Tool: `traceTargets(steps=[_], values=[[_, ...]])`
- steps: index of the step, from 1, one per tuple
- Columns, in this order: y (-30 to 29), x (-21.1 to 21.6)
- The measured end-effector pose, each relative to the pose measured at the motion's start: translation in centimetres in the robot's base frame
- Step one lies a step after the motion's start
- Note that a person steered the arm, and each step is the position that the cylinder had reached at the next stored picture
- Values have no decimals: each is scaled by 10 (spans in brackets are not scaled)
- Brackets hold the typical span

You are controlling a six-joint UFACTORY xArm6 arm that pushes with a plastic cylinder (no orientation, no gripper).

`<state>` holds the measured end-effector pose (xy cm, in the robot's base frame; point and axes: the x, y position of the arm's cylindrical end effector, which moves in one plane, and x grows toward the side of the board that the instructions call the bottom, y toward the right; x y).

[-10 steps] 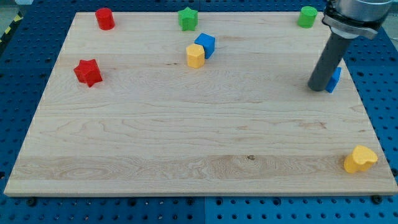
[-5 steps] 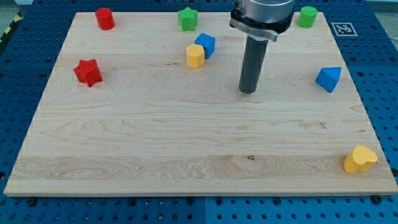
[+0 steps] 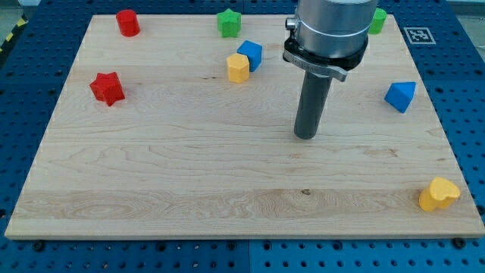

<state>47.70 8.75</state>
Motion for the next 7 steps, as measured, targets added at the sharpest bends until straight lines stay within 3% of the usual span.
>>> traceTargets(steps=[1,3,6,7], values=[[0,0],[73,10],[228,96],[228,98]])
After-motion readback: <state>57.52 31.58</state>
